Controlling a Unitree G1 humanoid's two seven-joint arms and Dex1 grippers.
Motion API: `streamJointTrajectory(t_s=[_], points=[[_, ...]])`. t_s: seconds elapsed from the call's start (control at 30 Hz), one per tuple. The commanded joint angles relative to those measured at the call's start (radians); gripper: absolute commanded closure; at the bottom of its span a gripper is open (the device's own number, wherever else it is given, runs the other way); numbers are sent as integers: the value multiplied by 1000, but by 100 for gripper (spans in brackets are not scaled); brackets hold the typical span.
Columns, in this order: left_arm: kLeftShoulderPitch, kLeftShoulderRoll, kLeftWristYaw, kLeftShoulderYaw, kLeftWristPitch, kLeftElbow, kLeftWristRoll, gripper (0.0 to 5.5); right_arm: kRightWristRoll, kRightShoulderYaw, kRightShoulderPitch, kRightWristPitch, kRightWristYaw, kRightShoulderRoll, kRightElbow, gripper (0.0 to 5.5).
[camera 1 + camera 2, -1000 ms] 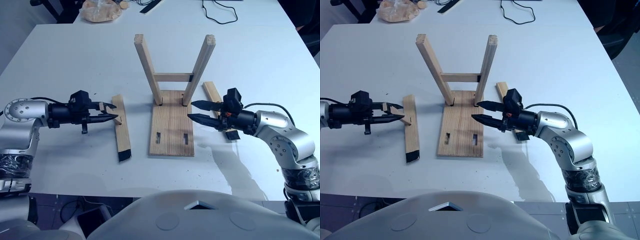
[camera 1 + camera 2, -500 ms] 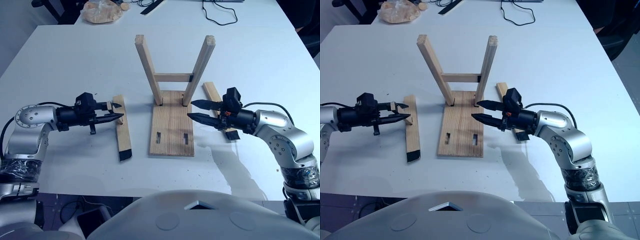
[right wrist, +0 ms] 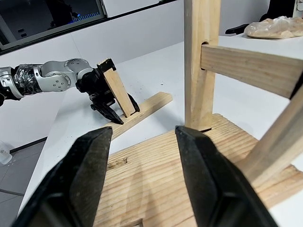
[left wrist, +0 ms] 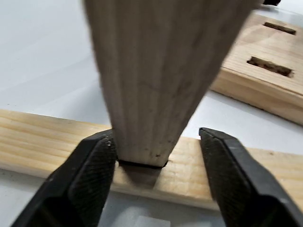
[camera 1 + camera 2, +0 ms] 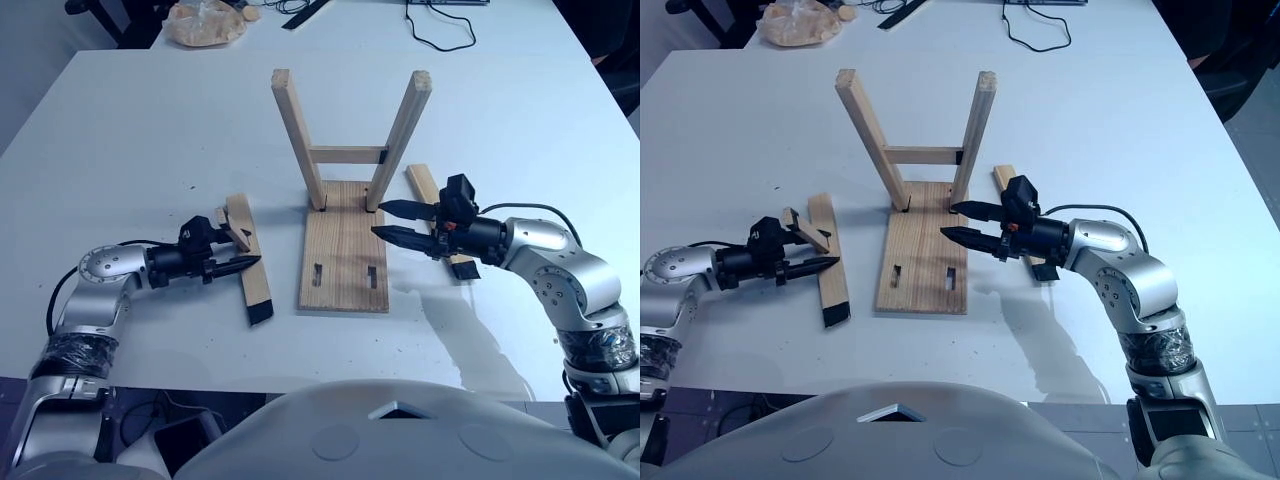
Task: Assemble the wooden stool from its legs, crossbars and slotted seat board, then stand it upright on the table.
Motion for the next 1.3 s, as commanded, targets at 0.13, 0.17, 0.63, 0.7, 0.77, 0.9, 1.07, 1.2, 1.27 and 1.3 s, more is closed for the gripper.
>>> streamJointTrajectory(t_s=[0.13, 0.17, 0.63, 0.7, 0.77, 0.9, 1.07, 1.2, 1.27, 1.3], points=[[97, 30, 40, 139, 239, -336, -189, 237, 0, -23, 1, -6, 4, -11, -5, 307], [97, 38, 48, 167, 267, -385, -218, 237, 0, -24, 3, -7, 2, -12, -7, 307], [-58, 34, 196, 345, 482, -659, -465, 237, -13, -17, 15, -19, -7, 3, -13, 307], [-74, 27, 221, 341, 490, -670, -465, 237, -13, -17, 14, -18, -7, 5, -13, 307], [-88, 23, 239, 340, 498, -680, -468, 237, -13, -19, 14, -17, -6, 6, -14, 307], [-116, 13, 263, 341, 514, -683, -475, 237, -14, -21, 13, -16, -4, 7, -14, 307], [-126, 5, 267, 339, 515, -677, -478, 237, -14, -20, 4, -13, -3, 10, -11, 307], [-95, -10, 259, 301, 487, -671, -422, 237, -20, -18, 6, -16, -1, 11, 0, 307], [-46, -54, 255, 252, 459, -617, -376, 237, -28, -13, 10, -22, 1, 13, 10, 307], [-18, -83, 250, 224, 437, -572, -348, 237, -31, -11, 14, -24, 0, 15, 14, 307]])
